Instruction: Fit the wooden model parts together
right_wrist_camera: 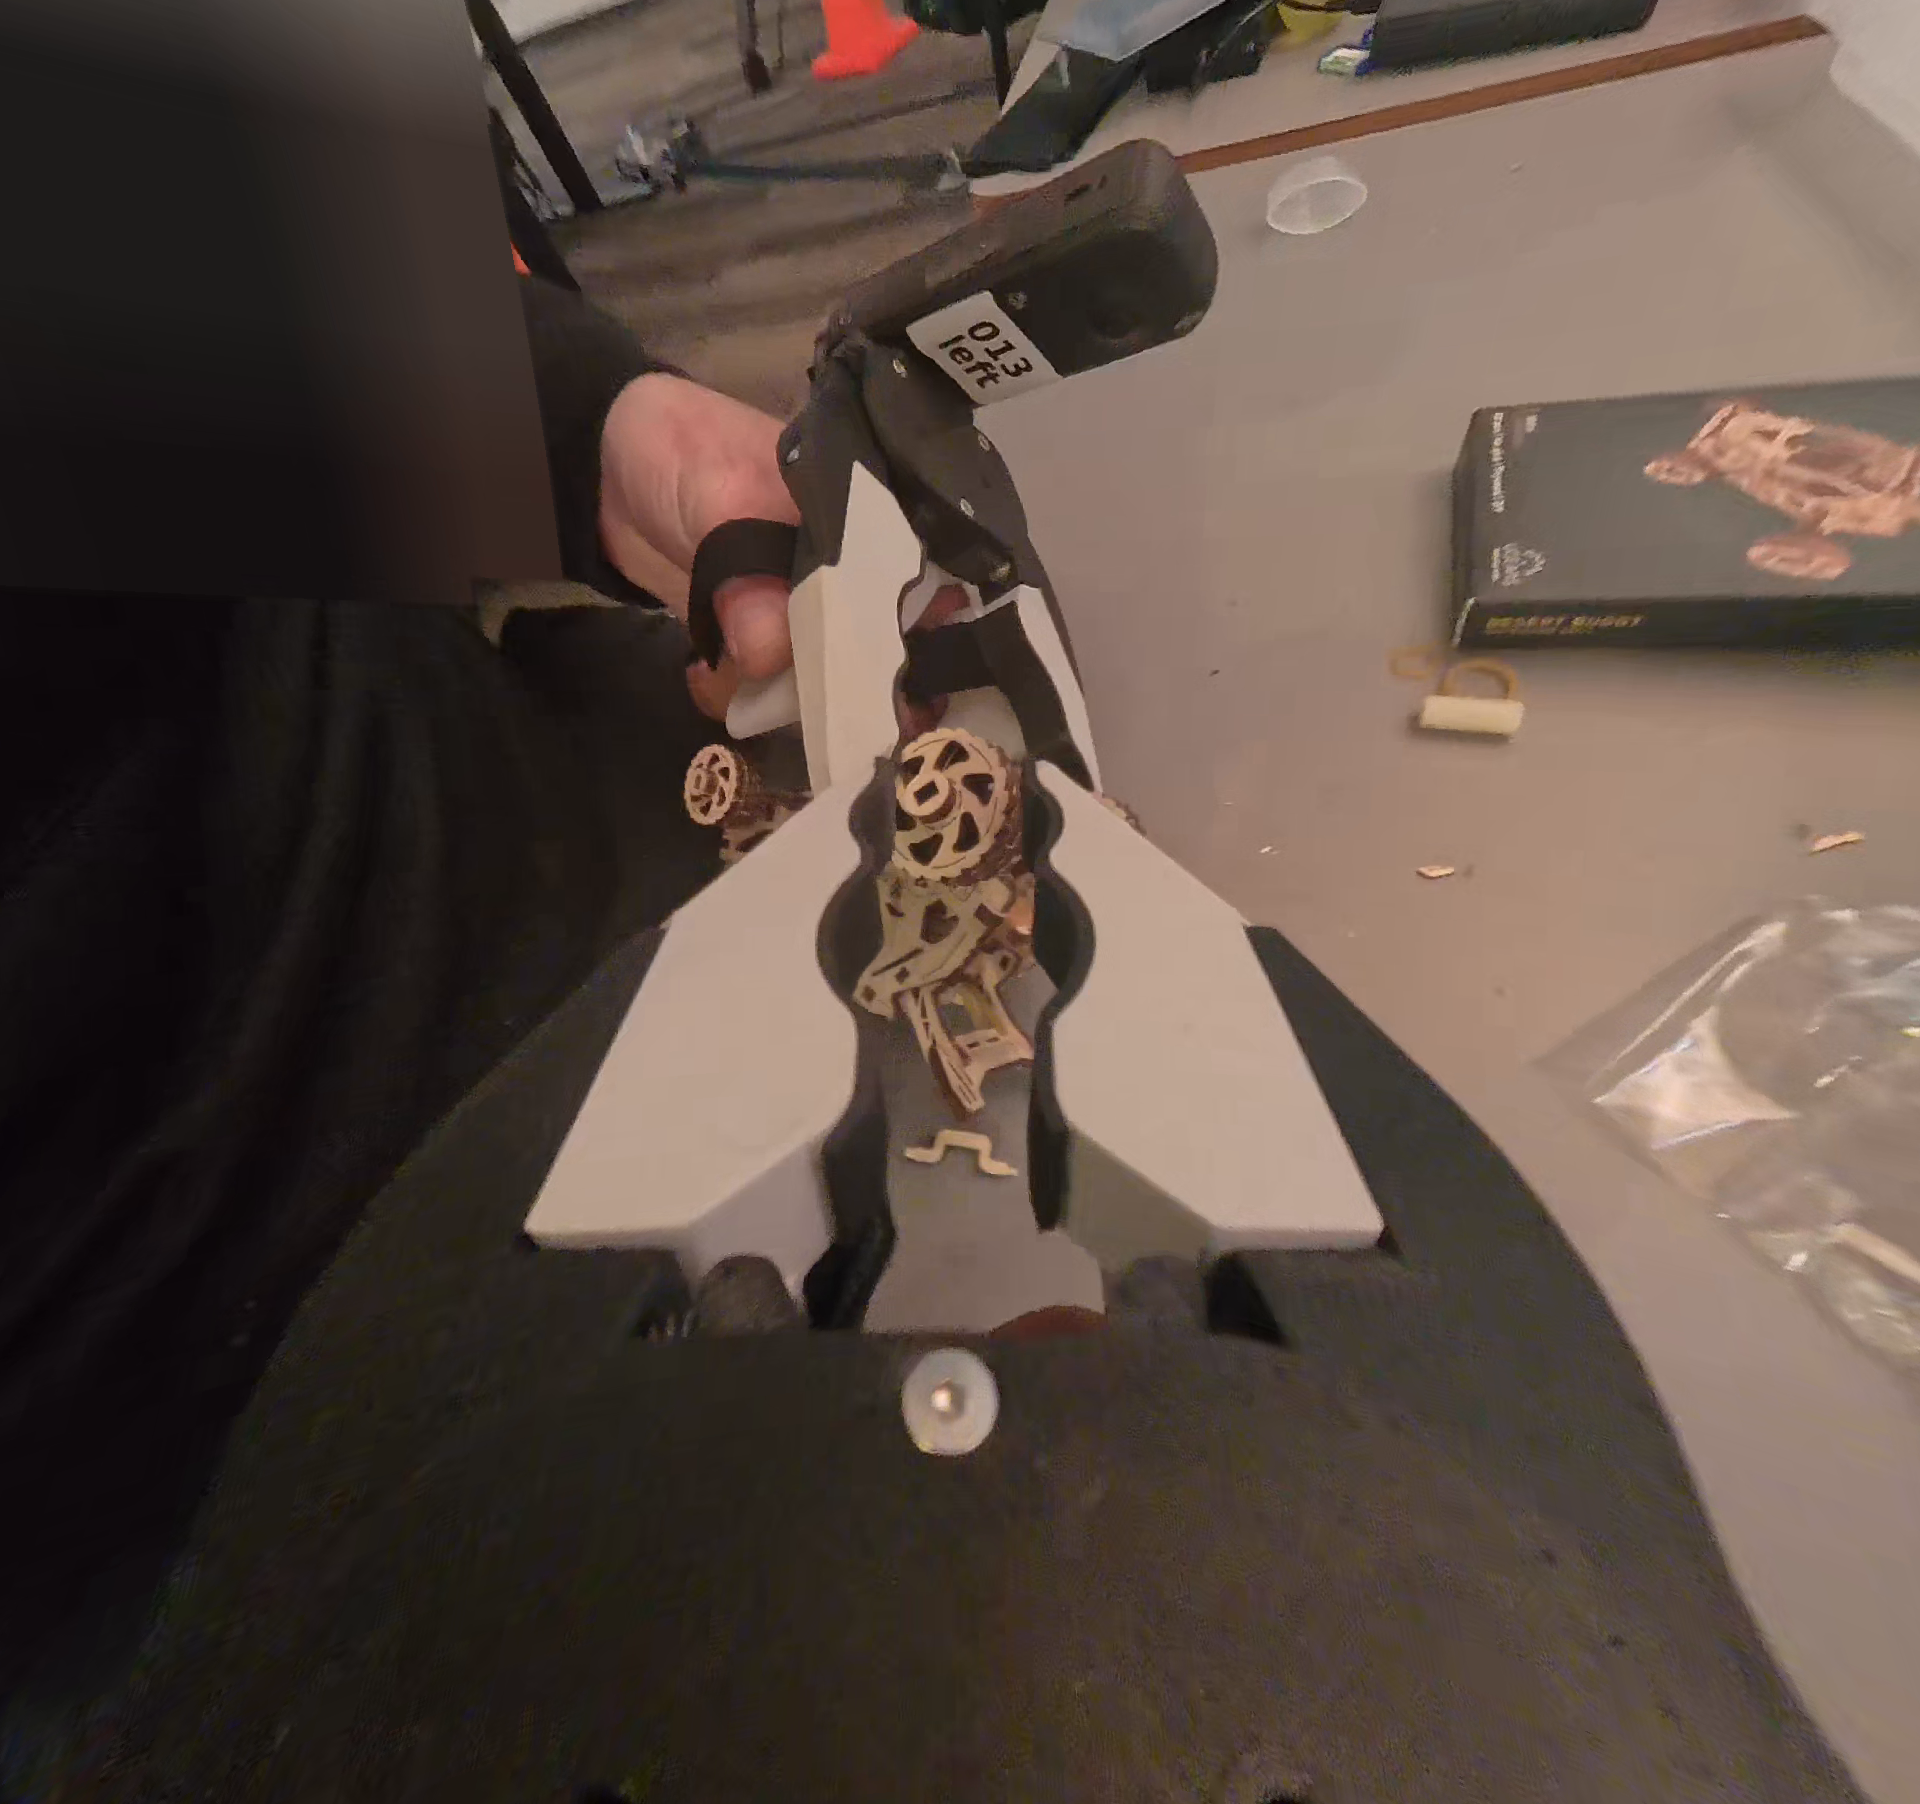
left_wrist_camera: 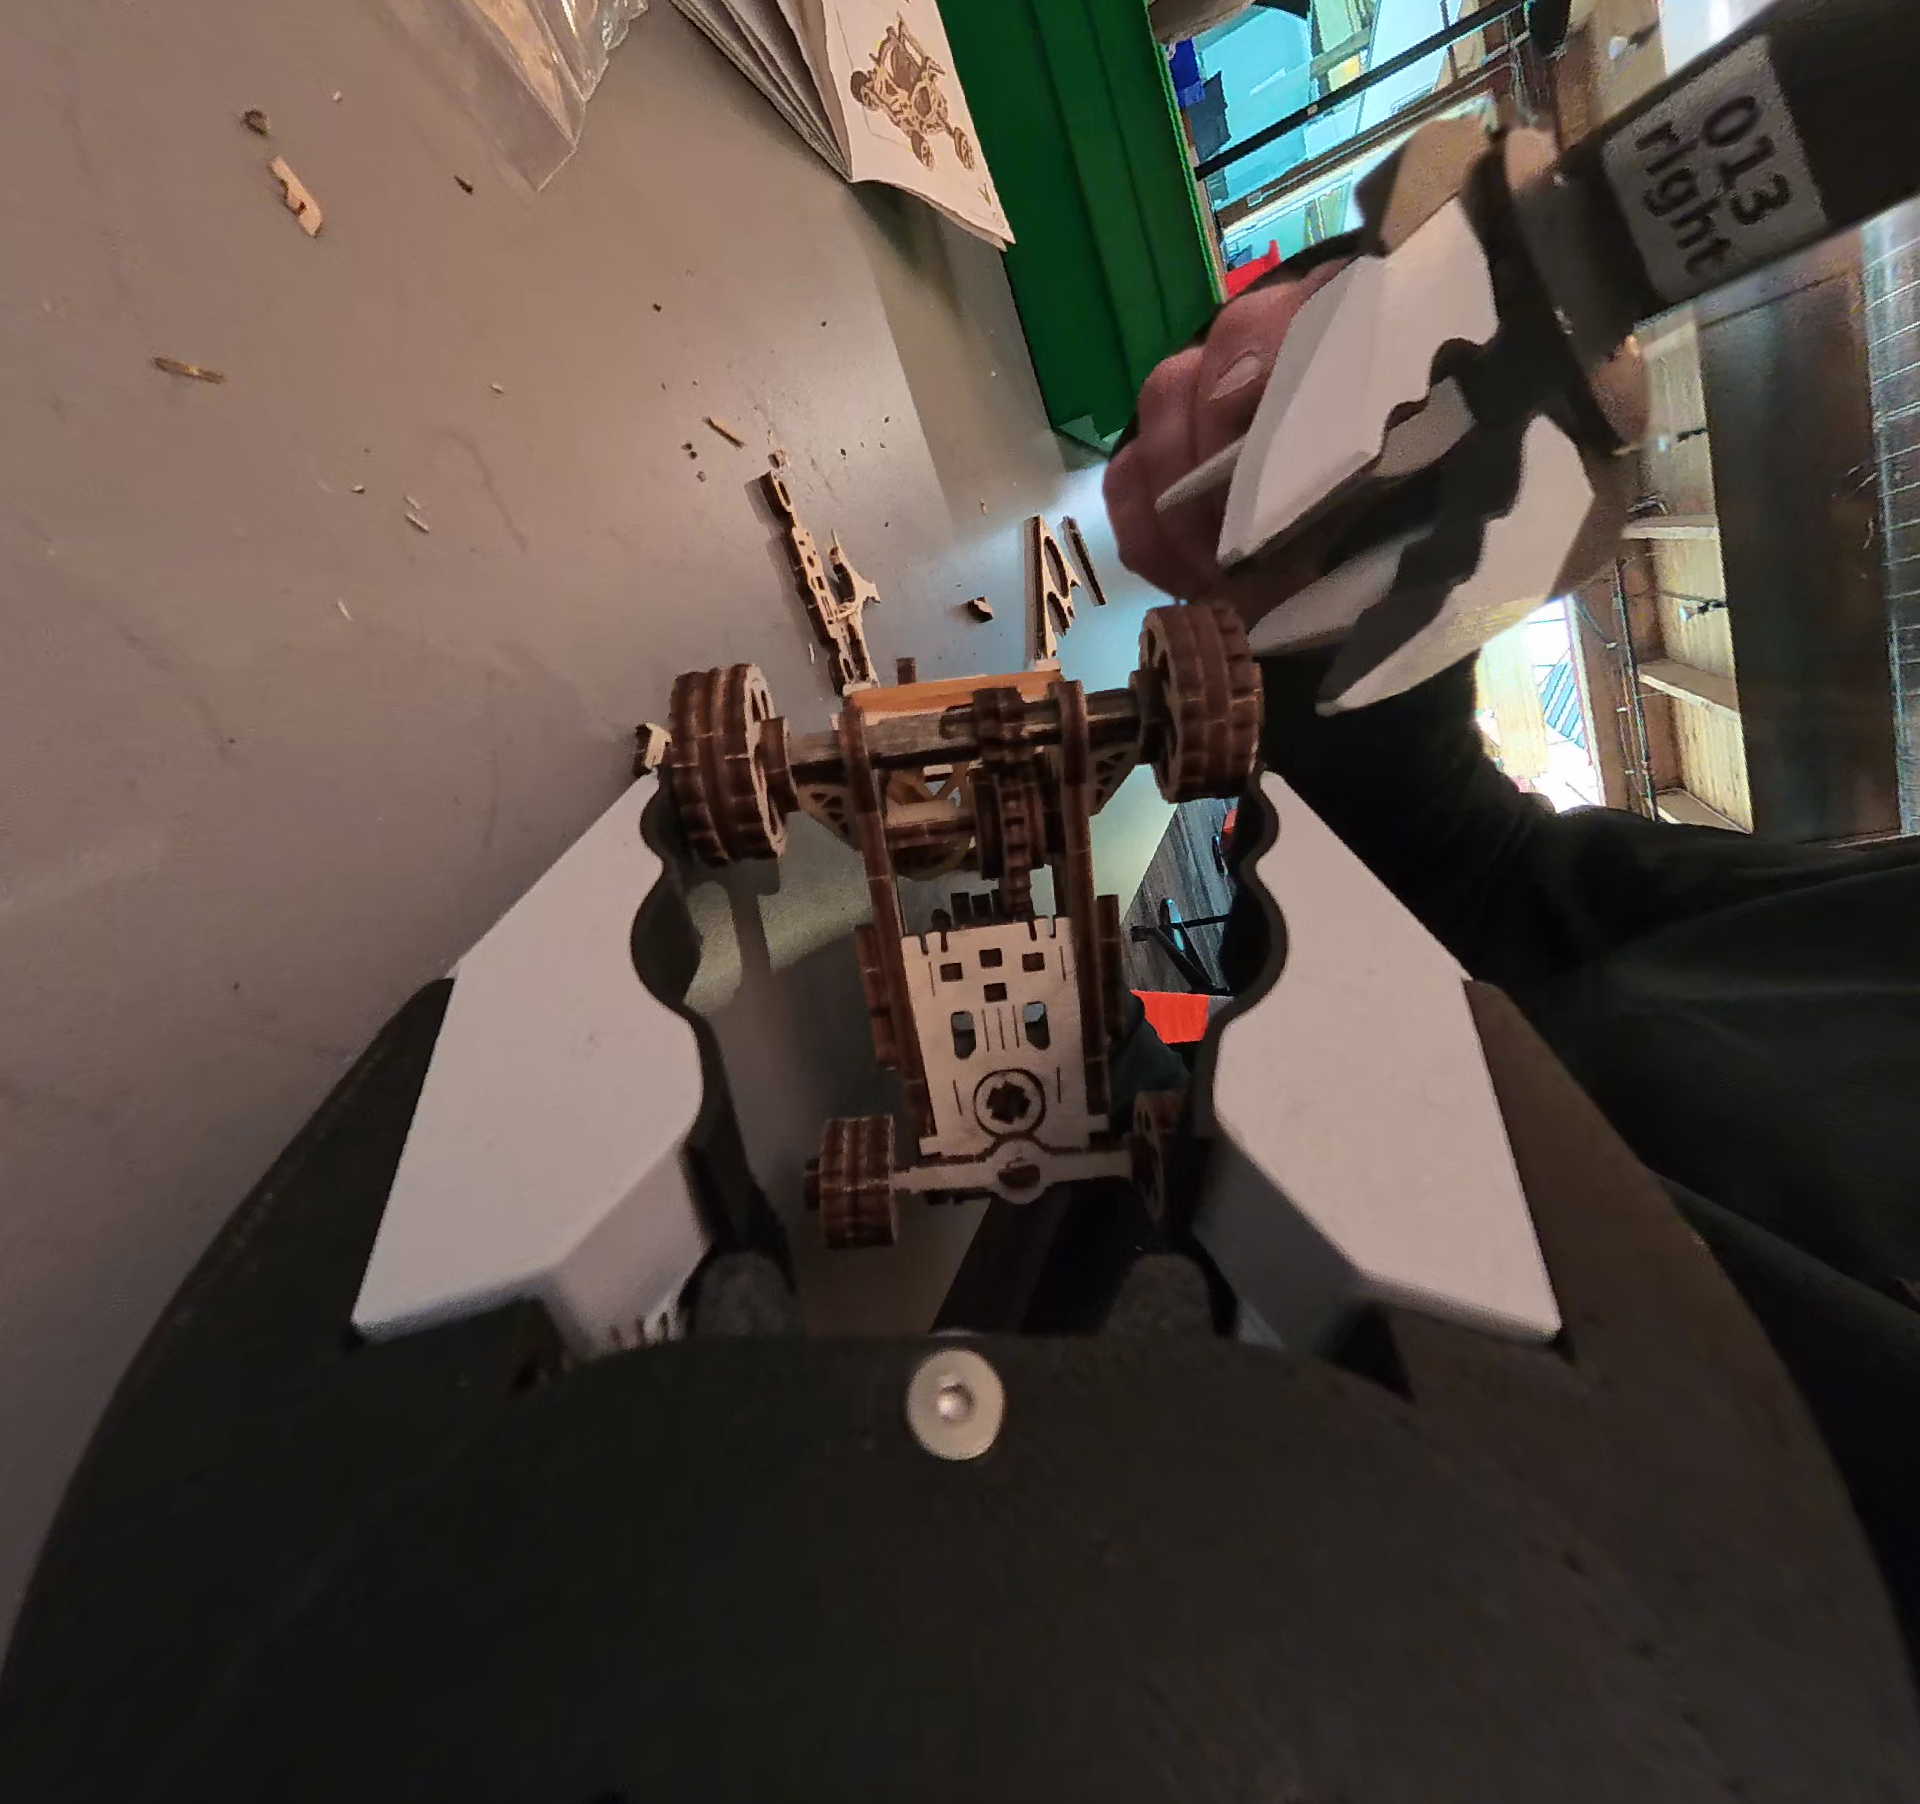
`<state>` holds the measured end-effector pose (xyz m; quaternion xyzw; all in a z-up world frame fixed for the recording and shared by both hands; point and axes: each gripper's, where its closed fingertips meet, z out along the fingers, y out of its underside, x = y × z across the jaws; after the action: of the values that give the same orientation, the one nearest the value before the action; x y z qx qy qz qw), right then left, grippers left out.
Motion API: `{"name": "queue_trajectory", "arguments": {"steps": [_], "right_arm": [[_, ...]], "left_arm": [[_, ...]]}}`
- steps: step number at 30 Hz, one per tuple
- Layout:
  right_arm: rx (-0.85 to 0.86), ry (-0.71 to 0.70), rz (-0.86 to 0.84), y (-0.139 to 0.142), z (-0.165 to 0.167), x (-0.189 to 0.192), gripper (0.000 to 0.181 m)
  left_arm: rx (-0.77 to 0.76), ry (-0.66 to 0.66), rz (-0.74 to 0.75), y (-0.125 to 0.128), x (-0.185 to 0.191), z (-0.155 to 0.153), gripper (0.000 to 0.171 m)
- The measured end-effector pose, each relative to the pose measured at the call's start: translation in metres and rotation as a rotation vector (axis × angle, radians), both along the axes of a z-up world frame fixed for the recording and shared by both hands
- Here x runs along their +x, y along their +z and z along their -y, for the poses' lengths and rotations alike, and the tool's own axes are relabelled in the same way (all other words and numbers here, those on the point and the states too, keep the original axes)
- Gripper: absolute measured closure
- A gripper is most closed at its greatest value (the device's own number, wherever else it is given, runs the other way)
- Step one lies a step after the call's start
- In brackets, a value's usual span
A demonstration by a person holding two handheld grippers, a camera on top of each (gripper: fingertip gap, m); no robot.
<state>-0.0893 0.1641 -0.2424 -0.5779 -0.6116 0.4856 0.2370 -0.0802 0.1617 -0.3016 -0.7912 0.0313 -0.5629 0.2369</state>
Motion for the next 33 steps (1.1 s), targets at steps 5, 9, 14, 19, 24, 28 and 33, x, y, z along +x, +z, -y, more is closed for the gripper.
{"name": "queue_trajectory", "arguments": {"steps": [5, 9, 14, 19, 24, 28, 33], "right_arm": [[-0.057, -0.021, 0.013, -0.01, 0.0, 0.0, 0.161], [-0.088, -0.021, 0.009, -0.01, 0.0, 0.001, 0.161], [-0.153, -0.025, -0.003, -0.009, -0.001, 0.002, 0.165], [-0.111, -0.022, -0.012, -0.01, -0.001, 0.003, 0.166], [-0.051, -0.035, -0.04, -0.013, -0.002, 0.005, 0.167], [-0.004, -0.056, -0.071, -0.015, 0.0, 0.003, 0.167], [0.002, -0.073, -0.095, -0.017, 0.002, 0.002, 0.167]], "left_arm": [[0.007, 0.004, 0.003, 0.001, 0.0, 0.0, 0.071], [0.018, 0.002, -0.004, 0.0, 0.001, 0.0, 0.071], [0.062, -0.003, -0.038, 0.001, 0.003, -0.001, 0.071], [0.092, -0.004, -0.085, -0.001, 0.002, -0.002, 0.071], [0.07, 0.015, -0.07, -0.004, 0.002, -0.004, 0.071], [0.081, 0.047, -0.068, -0.002, -0.003, -0.008, 0.07], [0.082, 0.062, -0.068, -0.002, -0.002, -0.009, 0.067]]}}
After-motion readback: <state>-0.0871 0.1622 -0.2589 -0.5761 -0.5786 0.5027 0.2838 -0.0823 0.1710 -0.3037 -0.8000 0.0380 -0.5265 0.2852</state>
